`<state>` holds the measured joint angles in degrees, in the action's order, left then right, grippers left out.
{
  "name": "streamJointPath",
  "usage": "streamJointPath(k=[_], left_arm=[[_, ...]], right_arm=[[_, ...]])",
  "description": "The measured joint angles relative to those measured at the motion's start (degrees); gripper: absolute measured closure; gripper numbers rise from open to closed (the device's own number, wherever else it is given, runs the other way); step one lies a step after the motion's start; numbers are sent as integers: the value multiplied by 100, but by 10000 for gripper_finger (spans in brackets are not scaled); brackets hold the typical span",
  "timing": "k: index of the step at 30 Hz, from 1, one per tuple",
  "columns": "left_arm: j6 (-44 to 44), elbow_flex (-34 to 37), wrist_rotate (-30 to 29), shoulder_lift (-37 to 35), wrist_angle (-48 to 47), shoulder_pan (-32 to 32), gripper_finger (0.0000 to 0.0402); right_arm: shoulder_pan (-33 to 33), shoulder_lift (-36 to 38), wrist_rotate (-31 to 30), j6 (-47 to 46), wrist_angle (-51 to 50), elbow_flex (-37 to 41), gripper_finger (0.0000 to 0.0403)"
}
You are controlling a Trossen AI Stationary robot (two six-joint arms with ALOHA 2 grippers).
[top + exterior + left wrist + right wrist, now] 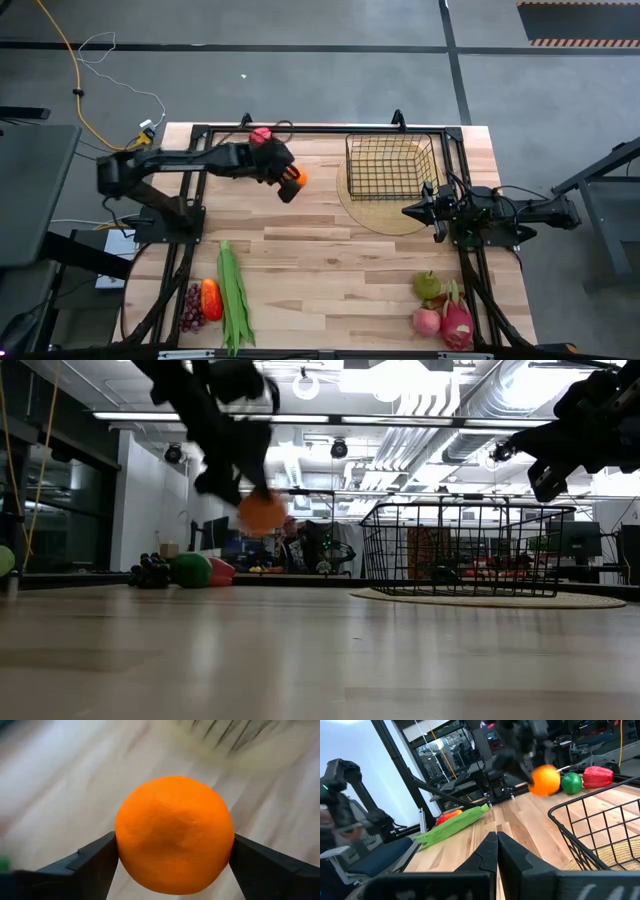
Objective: Build produce basket
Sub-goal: Put the orange into the black wire basket
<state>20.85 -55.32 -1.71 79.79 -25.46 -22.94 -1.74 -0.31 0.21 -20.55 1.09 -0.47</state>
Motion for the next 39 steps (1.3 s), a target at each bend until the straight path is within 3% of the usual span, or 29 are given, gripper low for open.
streamJointPath(k=[8,12,19,30,33,39], left_arm=[[295,673,-49,-1241,2879,610,74],[432,1117,-225,-1736,3587,812,74],[440,1566,-384,-2338,3941,955,74],[56,1566,105,-2583,3907,955,74],[60,1566,108,-2583,3895,955,74],[45,1566,108,-2583,3893,955,74]], right_arm=[[1,1,0,1,0,0,403],[-1,0,0,0,1,2,403],[-1,1,-1,0,2,1,403],[-1,0,-20,2,2,0,403],[0,-1,-361,-34,60,0,403],[1,-1,-1449,-1442,1168,2,403]])
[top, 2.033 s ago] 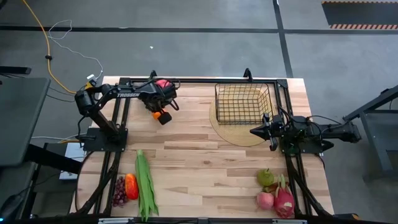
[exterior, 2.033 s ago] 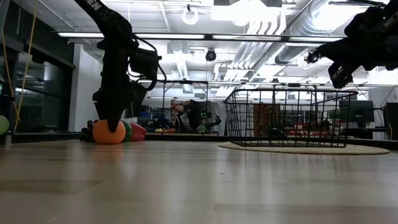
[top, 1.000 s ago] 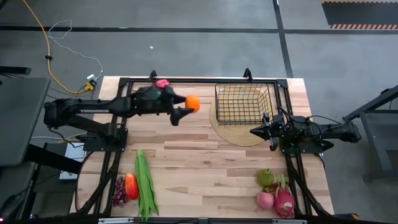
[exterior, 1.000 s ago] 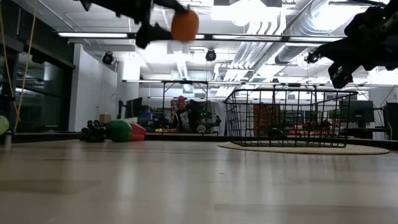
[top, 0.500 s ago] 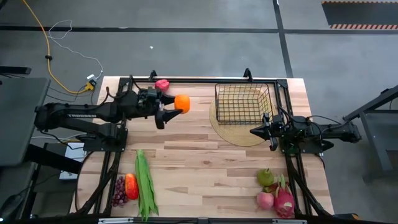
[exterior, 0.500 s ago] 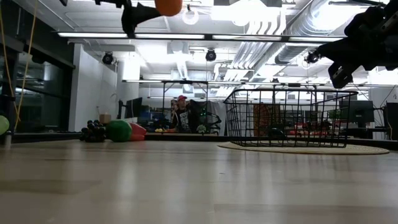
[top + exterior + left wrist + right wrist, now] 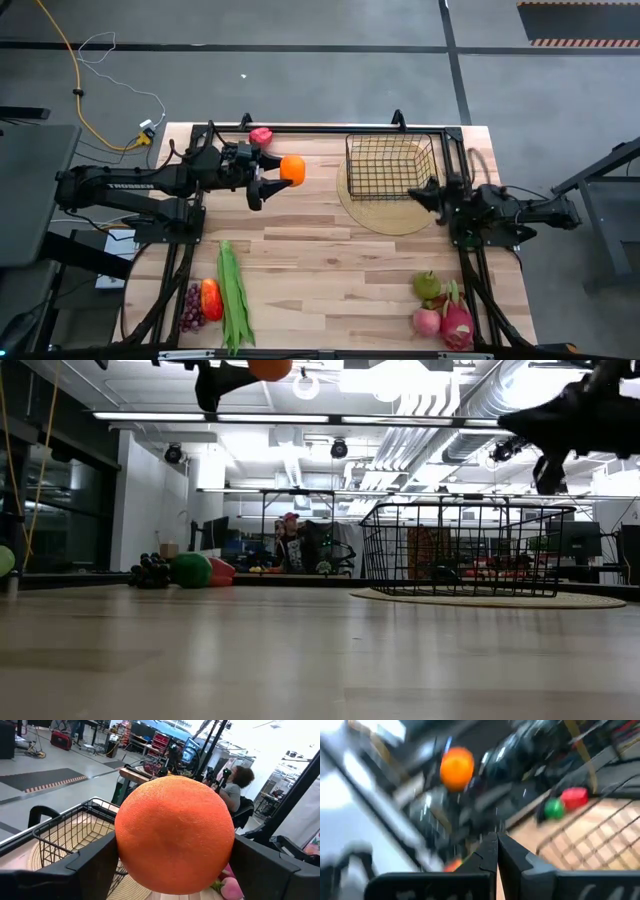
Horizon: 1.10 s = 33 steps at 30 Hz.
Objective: Build produce basket
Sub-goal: Put the orange into the black wire basket
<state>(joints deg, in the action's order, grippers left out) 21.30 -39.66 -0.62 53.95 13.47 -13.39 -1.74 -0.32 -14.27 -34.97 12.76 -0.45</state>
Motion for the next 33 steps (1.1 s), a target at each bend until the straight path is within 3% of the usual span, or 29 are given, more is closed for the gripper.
streamJointPath(k=[5,12,17,24,28,33], left_arm=[[-370,-2,0,0,-20,0,74],[-292,-2,-136,0,-39,0,74],[-255,-2,-190,0,-39,-3,74],[-348,-2,-246,2,-39,-9,73],[-341,-2,-214,2,-37,-9,73],[-1,-2,-199,2,-35,-9,73]], right_arm=[[0,0,-948,-61,1017,0,403],[-2,-377,-1408,21,1286,-447,384],[0,-1394,-1257,38,868,-1407,299],[0,-3069,-944,-290,-1191,-3111,127],[-1,-4061,-623,413,-2194,-4134,62],[-2,-5248,-565,2028,-3112,-5400,26]])
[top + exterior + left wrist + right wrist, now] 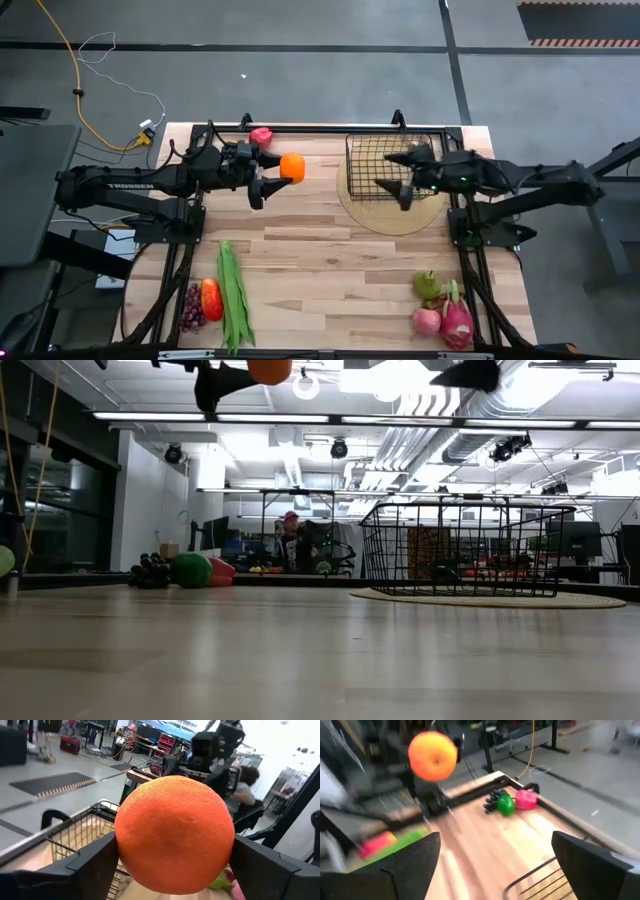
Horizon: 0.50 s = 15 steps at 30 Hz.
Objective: Build produce basket
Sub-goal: Put the orange into the black wire basket
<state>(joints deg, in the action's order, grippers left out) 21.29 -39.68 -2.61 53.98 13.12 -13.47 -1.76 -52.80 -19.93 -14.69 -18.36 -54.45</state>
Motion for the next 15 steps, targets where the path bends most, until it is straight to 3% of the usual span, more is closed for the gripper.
streamJointPath(k=[8,15], left_arm=[[1870,-2,-11,0,27,0,73],[2886,-7,-66,120,286,0,73]], right_arm=[[1,-1646,-2,2191,-678,-1596,20],[2,-2748,133,3067,-330,-2375,20]])
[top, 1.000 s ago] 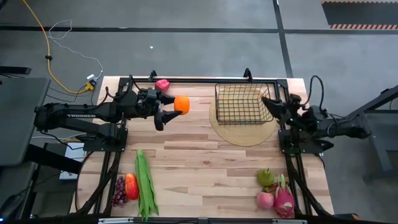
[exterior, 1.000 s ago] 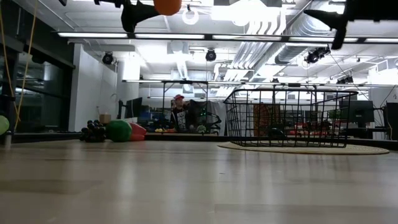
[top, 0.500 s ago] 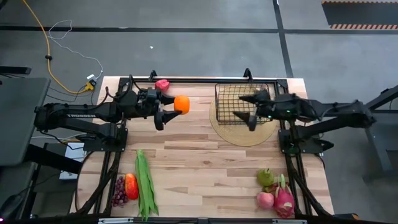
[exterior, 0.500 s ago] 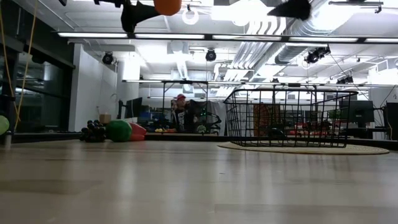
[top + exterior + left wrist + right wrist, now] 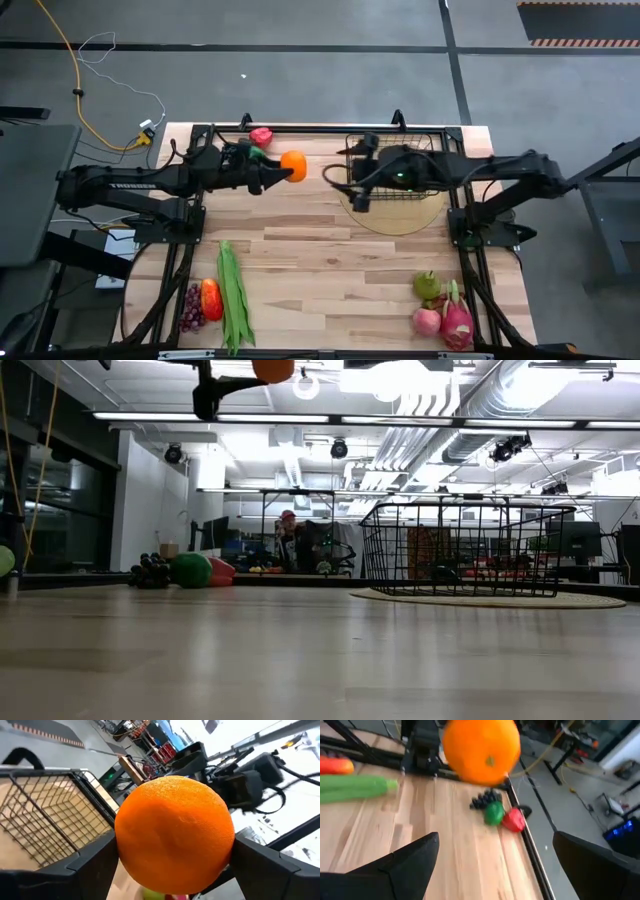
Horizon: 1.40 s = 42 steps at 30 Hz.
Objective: Build produce basket
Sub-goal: Put the orange into the black wire basket
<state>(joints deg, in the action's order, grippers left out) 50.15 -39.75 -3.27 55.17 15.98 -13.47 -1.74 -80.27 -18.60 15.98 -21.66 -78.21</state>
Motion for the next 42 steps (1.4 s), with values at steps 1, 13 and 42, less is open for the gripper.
streamJointPath(k=[1,13,42], left_arm=[[71,0,0,28,107,0,73],[667,-2,518,516,542,0,73],[1091,2,852,720,1424,0,73]], right_arm=[[-1,-128,23,82,172,-64,20],[24,-1064,464,667,1631,-427,20],[22,-1195,683,813,1977,-431,72]])
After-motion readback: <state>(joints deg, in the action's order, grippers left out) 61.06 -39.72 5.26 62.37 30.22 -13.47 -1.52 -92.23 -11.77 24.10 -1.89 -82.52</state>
